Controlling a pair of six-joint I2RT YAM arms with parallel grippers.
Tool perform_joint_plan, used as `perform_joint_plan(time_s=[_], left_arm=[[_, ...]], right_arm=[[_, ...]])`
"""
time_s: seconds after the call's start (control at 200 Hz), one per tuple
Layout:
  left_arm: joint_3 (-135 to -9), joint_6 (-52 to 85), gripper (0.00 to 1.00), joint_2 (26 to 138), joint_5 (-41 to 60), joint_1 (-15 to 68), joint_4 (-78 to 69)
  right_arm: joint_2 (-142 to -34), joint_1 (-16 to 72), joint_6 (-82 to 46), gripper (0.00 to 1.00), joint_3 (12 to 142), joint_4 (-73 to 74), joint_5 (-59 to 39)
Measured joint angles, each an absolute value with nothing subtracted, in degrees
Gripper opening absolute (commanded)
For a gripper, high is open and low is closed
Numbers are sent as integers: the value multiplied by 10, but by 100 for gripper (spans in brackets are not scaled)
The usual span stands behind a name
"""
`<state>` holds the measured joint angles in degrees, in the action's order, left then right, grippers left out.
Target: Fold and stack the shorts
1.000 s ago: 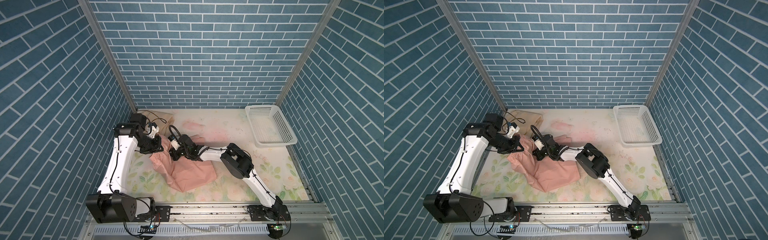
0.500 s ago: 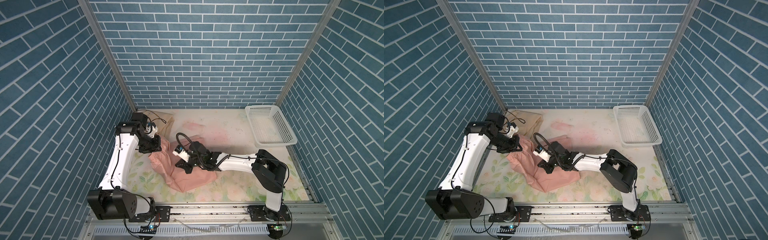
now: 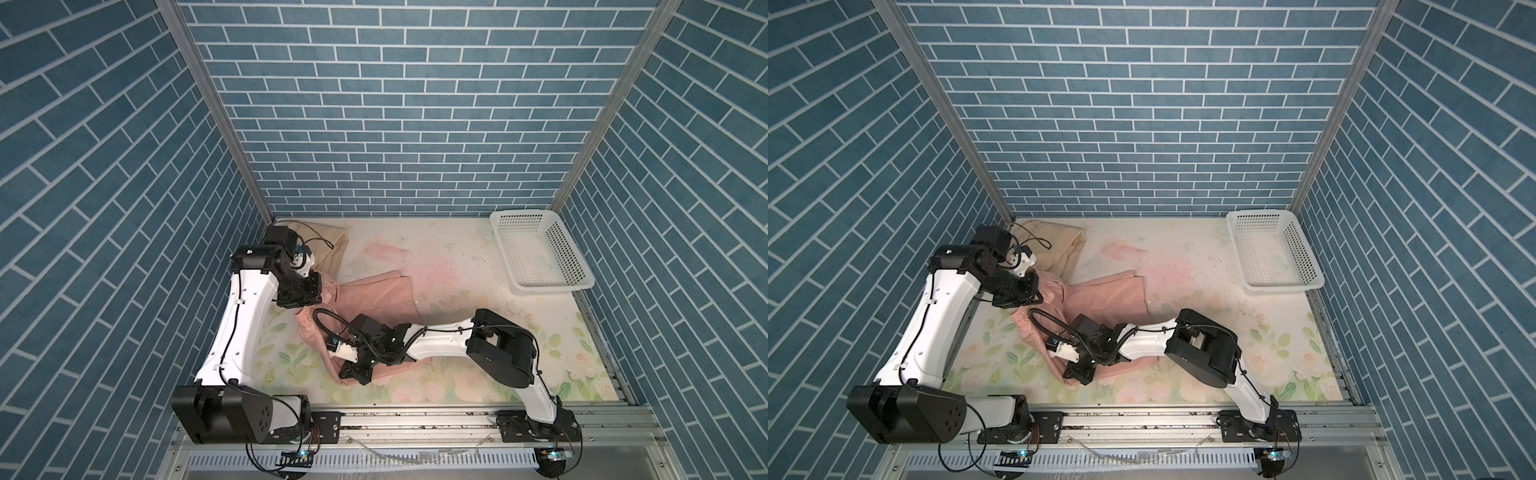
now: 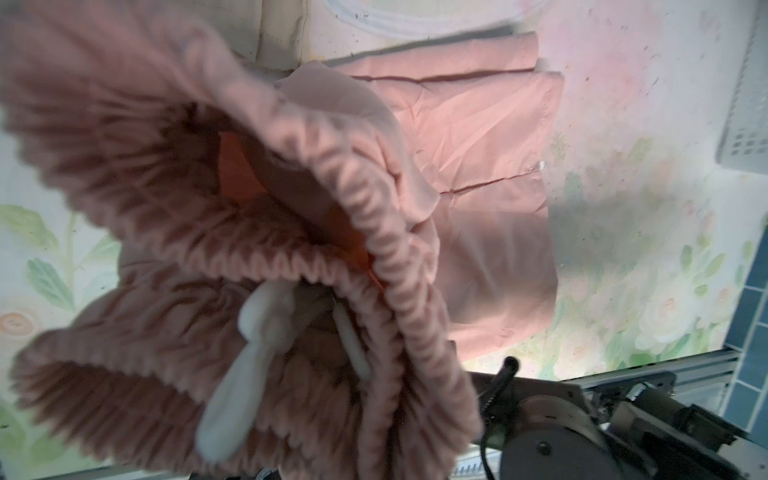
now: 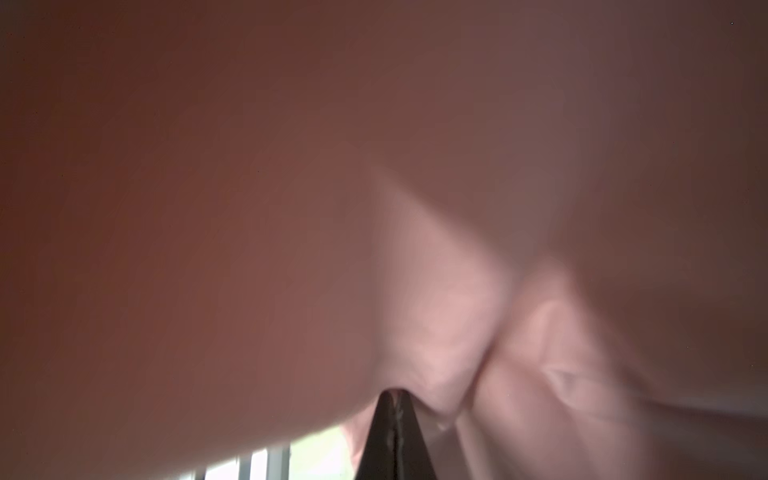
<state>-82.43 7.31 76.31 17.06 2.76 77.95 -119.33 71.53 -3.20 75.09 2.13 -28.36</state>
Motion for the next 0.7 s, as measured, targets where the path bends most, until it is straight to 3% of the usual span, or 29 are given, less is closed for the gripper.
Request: perform_joint_plan(time_s=[0.245,0.375,0.7], left_arm=[[-840,108,0,790,133,116,781],[-853,130,0,825,123,160,775],[-901,197,0,959,88,299,733]], right_arm=[[-953,590,-111,10,531,29,-220],[-833,574,-128,7,424,0,-170],[-804,573,-168,7,298,-8,-128]])
